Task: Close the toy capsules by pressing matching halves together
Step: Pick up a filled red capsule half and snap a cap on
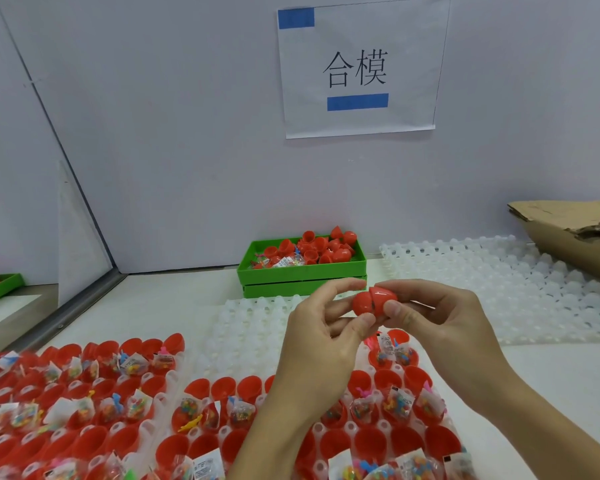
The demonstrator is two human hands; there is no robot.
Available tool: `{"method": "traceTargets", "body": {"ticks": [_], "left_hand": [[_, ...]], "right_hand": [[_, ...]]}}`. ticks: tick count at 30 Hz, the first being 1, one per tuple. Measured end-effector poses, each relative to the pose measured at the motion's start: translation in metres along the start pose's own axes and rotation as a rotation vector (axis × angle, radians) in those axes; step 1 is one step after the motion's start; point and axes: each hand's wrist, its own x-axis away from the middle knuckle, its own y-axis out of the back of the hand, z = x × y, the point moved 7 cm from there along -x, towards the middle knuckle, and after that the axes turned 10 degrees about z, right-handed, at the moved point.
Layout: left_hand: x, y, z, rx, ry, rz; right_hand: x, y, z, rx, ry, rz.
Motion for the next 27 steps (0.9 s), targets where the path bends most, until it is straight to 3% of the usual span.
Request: {"method": "traceTargets", "body": {"ticks": [7, 18, 27], "left_hand": [[-0.001, 0.007, -0.002, -0.022, -0.018, -0.080], [0.000, 0.007, -0.002, -0.050, -0.011, -0.030], [0.000, 0.011, -0.002, -0.064, -0.007, -0.092]], "right_hand": [[0.000, -0.005, 0.003, 0.023, 0.000, 0.039], [0.000, -0.001, 0.003, 0.076, 0.011, 0.031], [0.001, -0.004, 0.006, 0.043, 0.017, 0.039]]}}
